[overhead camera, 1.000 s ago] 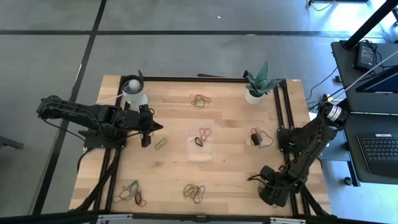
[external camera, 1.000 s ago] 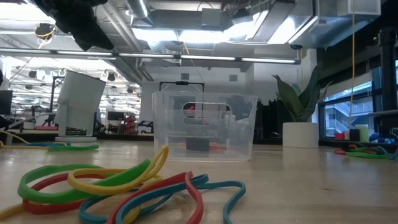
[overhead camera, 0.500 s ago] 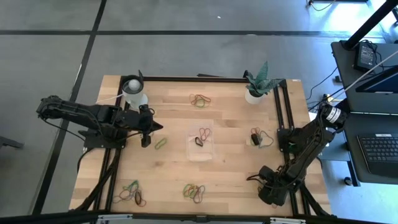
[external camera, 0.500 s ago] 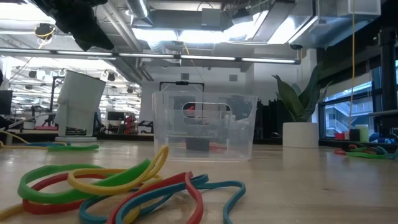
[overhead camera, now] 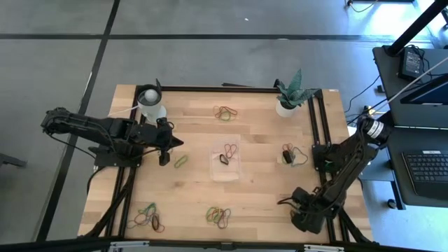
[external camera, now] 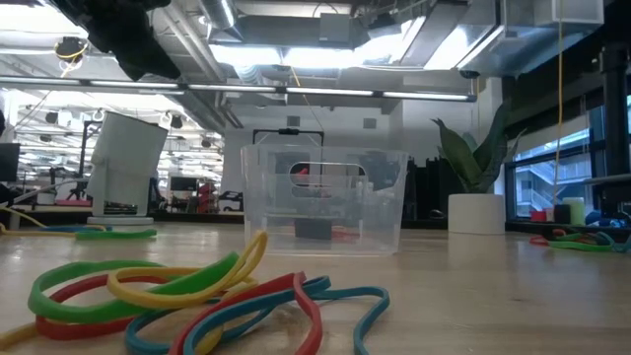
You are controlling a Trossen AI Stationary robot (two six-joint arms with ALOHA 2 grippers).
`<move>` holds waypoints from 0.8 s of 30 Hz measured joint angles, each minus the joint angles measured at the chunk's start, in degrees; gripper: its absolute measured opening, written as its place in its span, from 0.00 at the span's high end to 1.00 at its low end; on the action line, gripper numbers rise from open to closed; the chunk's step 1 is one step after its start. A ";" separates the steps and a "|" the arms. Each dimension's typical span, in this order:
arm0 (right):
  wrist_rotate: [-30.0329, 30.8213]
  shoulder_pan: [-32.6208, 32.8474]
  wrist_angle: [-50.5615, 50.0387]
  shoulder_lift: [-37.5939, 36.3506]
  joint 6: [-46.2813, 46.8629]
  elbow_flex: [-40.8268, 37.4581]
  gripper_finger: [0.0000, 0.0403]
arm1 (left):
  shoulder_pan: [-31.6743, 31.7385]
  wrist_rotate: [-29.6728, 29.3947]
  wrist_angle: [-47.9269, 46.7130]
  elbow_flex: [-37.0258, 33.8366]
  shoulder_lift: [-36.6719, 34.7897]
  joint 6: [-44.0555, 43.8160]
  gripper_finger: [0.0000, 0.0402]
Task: Pick and place rubber bands into bin
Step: Put the blue rubber band into the transparent bin
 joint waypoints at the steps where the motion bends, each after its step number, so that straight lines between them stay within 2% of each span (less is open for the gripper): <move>1: 0.00 0.00 -0.61 -0.73 -0.02 0.59 0.97 | -0.01 0.00 0.01 0.00 -0.02 0.00 0.98; 13: 4.20 0.35 -9.80 -4.65 -0.04 7.46 0.99 | 0.00 0.00 -0.01 0.00 0.00 0.00 0.98; 24: 7.53 0.35 -10.79 -4.68 -0.04 7.61 0.96 | 0.00 0.00 0.01 0.00 0.00 0.00 0.98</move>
